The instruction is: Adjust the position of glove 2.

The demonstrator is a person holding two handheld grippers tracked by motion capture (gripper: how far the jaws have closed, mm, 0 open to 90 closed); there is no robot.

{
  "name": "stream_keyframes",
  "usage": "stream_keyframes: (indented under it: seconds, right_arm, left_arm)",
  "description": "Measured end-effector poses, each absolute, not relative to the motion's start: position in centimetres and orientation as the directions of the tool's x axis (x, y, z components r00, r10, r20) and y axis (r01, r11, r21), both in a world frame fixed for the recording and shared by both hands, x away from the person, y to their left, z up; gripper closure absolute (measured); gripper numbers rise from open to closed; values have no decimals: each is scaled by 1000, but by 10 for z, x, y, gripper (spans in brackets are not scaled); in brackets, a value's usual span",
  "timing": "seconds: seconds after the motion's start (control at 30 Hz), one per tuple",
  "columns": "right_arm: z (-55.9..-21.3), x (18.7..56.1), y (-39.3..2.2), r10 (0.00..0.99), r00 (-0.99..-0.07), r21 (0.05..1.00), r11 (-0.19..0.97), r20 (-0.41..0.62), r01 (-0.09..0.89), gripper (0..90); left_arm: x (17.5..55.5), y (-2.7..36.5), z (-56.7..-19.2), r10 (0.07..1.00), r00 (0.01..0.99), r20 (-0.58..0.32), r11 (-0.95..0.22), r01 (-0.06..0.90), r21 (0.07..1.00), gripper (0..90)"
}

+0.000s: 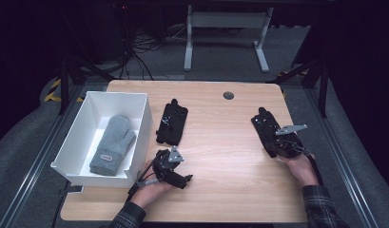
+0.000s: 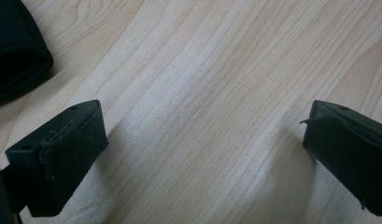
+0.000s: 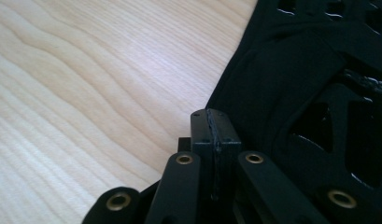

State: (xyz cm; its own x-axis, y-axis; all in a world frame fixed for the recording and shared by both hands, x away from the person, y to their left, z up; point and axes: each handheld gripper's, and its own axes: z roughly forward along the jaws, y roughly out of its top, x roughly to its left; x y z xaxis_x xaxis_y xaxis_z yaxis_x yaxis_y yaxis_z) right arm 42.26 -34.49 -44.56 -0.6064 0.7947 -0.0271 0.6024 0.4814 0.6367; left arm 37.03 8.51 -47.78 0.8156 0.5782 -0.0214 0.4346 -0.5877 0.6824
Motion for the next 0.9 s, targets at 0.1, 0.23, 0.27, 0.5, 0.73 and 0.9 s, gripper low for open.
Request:
stream_keyframes:
  seconds: [0.1, 0.23, 0.27, 0.5, 0.73, 0.9]
  right_arm:
    - [-446, 420, -340, 780, -626, 638, 489, -15, 594, 900]
    - [-446, 416, -329, 747, -665, 633, 517, -4, 576, 900]
    - [-446, 414, -327, 741, -672, 635, 517, 5, 574, 900]
    - [-447, 400, -309, 685, -727, 628, 548, 41, 552, 900]
    - [-449, 382, -286, 620, -781, 629, 580, 71, 518, 900]
    - [-447, 372, -271, 581, -811, 629, 607, 67, 487, 900]
  left_arm:
    - [370, 85, -478, 579, 815, -21, -588, 435, 682, 0]
    - [370, 85, -478, 579, 815, -21, -588, 435, 682, 1]
    - [370, 85, -478, 579, 815, -21, -587, 435, 683, 0]
    - [370, 85, -478, 579, 815, -20, -587, 434, 683, 1]
    - [370, 85, -478, 580, 815, -21, -587, 435, 683, 1]
    - [370, 85, -478, 580, 814, -21, -586, 436, 683, 1]
